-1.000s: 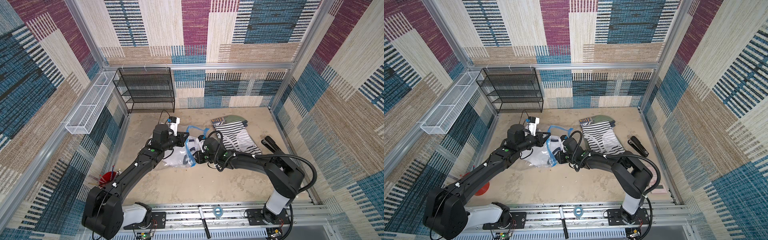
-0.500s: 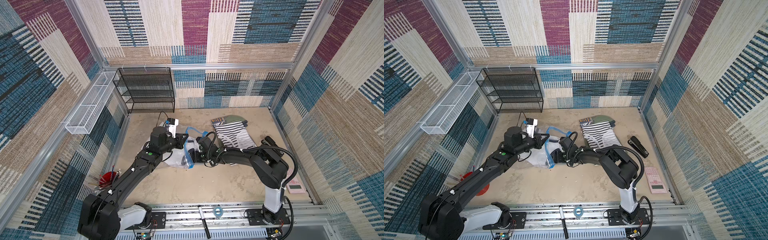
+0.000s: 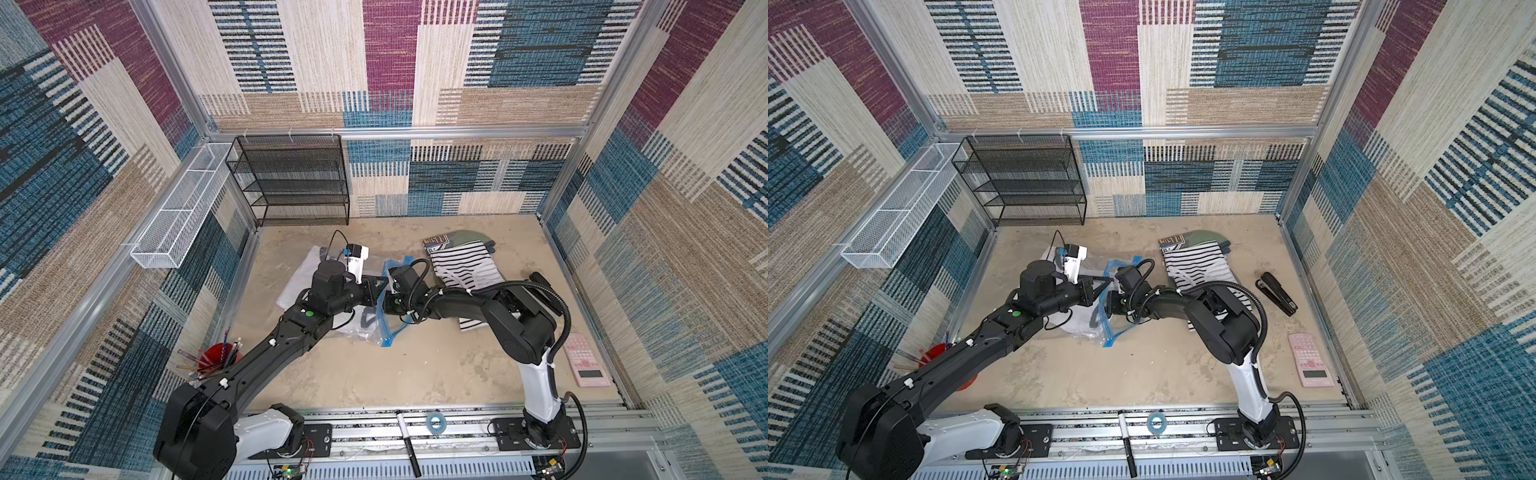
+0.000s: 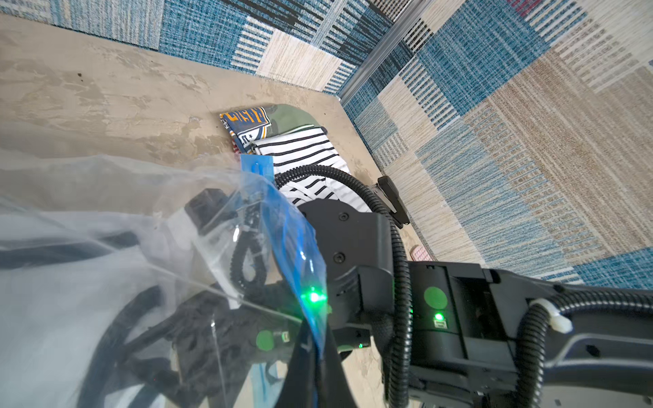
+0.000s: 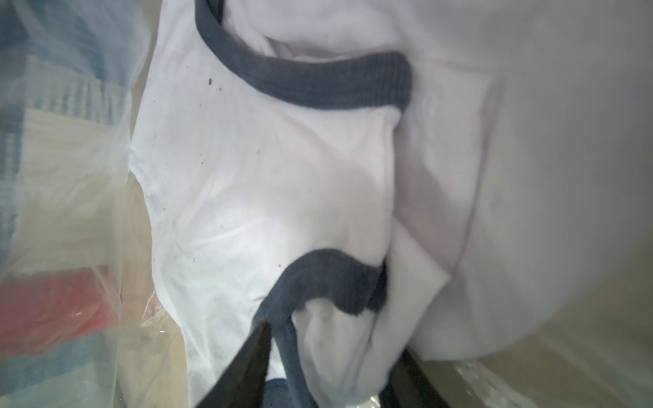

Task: Take the tank top out of the vacuum bag
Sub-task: Take out the tank top from the vacuum bag.

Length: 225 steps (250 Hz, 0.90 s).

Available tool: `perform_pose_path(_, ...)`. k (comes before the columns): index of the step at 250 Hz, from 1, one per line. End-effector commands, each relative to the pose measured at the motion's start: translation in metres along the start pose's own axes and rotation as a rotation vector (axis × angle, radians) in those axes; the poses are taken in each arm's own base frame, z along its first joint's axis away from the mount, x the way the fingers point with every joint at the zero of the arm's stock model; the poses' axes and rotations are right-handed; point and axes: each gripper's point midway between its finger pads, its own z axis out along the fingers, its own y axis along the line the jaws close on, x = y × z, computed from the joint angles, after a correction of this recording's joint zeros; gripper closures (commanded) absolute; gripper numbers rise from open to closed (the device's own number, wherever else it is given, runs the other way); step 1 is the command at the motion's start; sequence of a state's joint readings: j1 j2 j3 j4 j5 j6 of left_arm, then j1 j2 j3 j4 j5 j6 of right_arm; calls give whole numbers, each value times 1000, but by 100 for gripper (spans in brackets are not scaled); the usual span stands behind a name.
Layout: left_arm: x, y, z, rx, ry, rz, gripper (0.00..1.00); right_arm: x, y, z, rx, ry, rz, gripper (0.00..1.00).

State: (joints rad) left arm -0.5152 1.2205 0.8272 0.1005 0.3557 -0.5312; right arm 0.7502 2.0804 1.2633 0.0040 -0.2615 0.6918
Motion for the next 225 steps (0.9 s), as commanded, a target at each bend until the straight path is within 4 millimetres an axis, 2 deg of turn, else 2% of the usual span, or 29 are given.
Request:
perform_pose_path(1, -7, -11, 3, 36, -34, -3, 100, 24, -26, 5, 91, 85, 56, 74)
perform_pose_path(21, -6, -9, 1, 26, -41, -4, 100, 20, -24, 4, 79, 72, 40, 89)
perform_pose_path(41, -4, -2, -4, -8, -55, 3, 100, 11, -16, 1, 58, 40, 4, 94)
perform_pose_path(63, -3, 5, -9, -49, -66, 16, 100, -3, 1, -6, 7, 3, -68, 100)
perform_pose_path(95, -7, 16, -11, -106, -68, 33, 100, -16, 21, -23, -50, -59, -133, 100)
perform_pose_path(136, -18, 29, -5, -183, -88, 52, 100, -8, 41, -59, -132, -102, -172, 100)
perform_pose_path(157, -21, 37, -6, -227, -99, 58, 100, -6, 39, -78, -112, -123, -151, 100)
perform_pose_path(196, -17, 47, -8, -265, -94, 82, 100, -4, 23, -99, -23, -134, -91, 100)
perform_pose_path(225, -5, 44, -6, -224, -67, 100, 100, -19, 29, -118, -10, -201, -87, 100)
